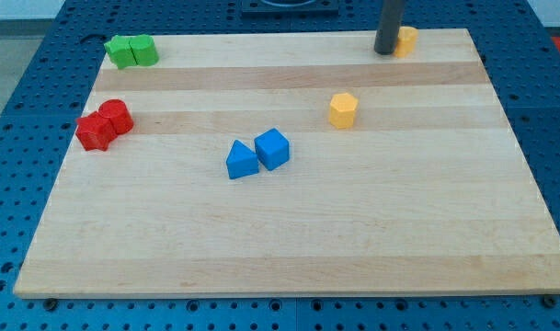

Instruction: Slide the yellow hexagon closer to the yellow heart

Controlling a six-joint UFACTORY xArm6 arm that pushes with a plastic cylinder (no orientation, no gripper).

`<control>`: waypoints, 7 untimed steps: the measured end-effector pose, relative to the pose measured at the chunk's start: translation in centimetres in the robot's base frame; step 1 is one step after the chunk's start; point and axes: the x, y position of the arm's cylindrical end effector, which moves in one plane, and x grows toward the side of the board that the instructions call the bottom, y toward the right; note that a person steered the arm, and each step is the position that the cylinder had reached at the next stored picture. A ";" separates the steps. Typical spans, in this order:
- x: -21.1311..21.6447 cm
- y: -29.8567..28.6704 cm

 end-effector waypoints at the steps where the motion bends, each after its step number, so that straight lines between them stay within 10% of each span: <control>1: 0.0 1.3; 5: 16.4 0.5; 7: 17.5 -8.2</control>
